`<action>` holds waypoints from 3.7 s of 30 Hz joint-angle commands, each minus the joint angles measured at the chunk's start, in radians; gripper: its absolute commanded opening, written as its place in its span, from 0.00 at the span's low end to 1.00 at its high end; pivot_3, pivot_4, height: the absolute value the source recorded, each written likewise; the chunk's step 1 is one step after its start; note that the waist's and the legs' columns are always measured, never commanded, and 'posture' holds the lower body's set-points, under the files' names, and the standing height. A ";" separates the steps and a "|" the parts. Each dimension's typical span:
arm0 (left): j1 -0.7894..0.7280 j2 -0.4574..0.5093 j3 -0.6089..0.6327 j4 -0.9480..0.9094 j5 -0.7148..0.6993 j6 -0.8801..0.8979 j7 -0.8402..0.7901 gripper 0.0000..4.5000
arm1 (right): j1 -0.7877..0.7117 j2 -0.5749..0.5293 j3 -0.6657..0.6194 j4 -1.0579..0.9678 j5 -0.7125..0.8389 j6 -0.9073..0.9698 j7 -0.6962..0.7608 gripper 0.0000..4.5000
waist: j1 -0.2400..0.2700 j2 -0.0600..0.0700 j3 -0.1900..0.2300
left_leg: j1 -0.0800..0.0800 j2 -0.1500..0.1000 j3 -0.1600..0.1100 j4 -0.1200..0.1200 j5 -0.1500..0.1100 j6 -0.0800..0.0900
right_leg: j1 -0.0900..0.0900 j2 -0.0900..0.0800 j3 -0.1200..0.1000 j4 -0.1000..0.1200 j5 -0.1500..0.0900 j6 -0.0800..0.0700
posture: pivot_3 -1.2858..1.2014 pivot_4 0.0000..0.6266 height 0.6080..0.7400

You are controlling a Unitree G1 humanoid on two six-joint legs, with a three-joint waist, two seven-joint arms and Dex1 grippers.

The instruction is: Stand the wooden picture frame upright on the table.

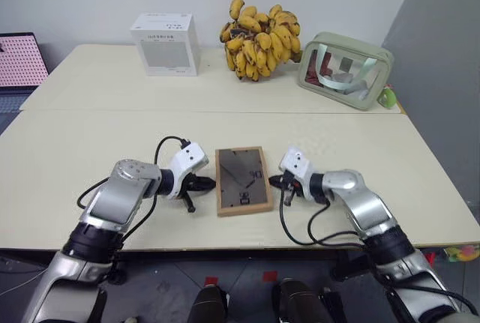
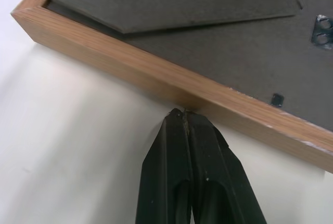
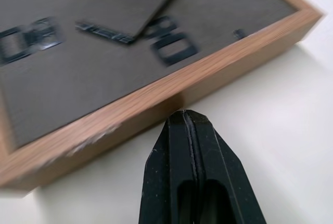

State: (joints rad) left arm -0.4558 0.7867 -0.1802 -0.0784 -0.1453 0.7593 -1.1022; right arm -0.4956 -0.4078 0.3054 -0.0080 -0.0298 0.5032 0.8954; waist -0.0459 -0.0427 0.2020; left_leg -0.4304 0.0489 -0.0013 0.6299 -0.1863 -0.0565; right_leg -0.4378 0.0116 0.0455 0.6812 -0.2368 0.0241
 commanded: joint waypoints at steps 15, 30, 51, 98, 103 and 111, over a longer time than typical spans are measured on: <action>-0.105 0.081 0.278 0.266 -0.559 0.697 -0.171 0.51 | -0.061 -0.040 -0.114 0.369 -0.027 -0.350 -0.156 0.00 | -0.012 -0.001 0.000 | 0.006 0.000 0.000 -0.001 0.000 0.001 | 0.007 0.000 -0.001 -0.002 -0.001 -0.001 | 0.52 0.24 1.00; -0.059 -0.182 0.283 0.374 -0.560 0.607 0.030 1.00 | -0.087 0.244 -0.006 0.282 -0.045 -0.245 -0.253 0.00 | -0.034 0.000 -0.002 | 0.017 0.000 -0.001 -0.002 0.000 0.000 | 0.016 0.000 0.000 0.000 -0.001 -0.001 | 0.52 0.24 1.00; 0.020 -0.329 0.481 0.108 -0.737 0.771 0.267 0.49 | -0.110 0.238 -0.079 0.324 -0.048 -0.184 -0.335 0.00 | -0.011 0.000 -0.003 | 0.015 -0.001 -0.002 -0.001 0.000 0.000 | 0.017 -0.002 -0.001 -0.002 -0.003 -0.005 | 0.52 0.24 1.00; -0.273 0.010 0.151 0.268 -0.551 0.393 -0.135 0.30 | -0.354 0.003 -0.011 -0.122 0.544 0.245 0.380 1.00 | 0.004 0.000 -0.001 | -0.004 -0.001 -0.003 -0.002 0.000 0.001 | -0.003 -0.001 -0.003 -0.002 -0.002 -0.002 | 0.52 0.24 1.00; -0.256 0.011 0.145 0.241 -0.569 0.423 -0.152 0.30 | -0.325 -0.060 -0.075 -0.116 0.546 0.253 0.336 1.00 | 0.004 0.000 -0.001 | -0.003 0.000 -0.003 -0.001 0.000 0.001 | -0.003 0.000 -0.003 0.000 -0.002 -0.003 | 0.52 0.24 1.00; -0.292 -0.006 0.222 0.265 -0.816 0.828 -0.082 0.30 | -0.161 -0.258 -0.205 0.111 0.166 -0.947 0.328 1.00 | 0.012 -0.001 -0.001 | -0.004 -0.001 -0.002 -0.002 0.000 0.001 | -0.003 0.000 -0.003 -0.004 -0.002 -0.002 | 0.52 0.24 1.00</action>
State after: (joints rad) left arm -0.6863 0.7805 -0.0064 0.1587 -0.8421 1.5001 -1.2035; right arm -0.6706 -0.6645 0.1312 0.0102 0.2690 0.0463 1.2588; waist -0.0334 -0.0432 0.2015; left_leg -0.4341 0.0478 -0.0032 0.6280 -0.1866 -0.0557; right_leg -0.4402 0.0113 0.0428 0.6772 -0.2392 0.0228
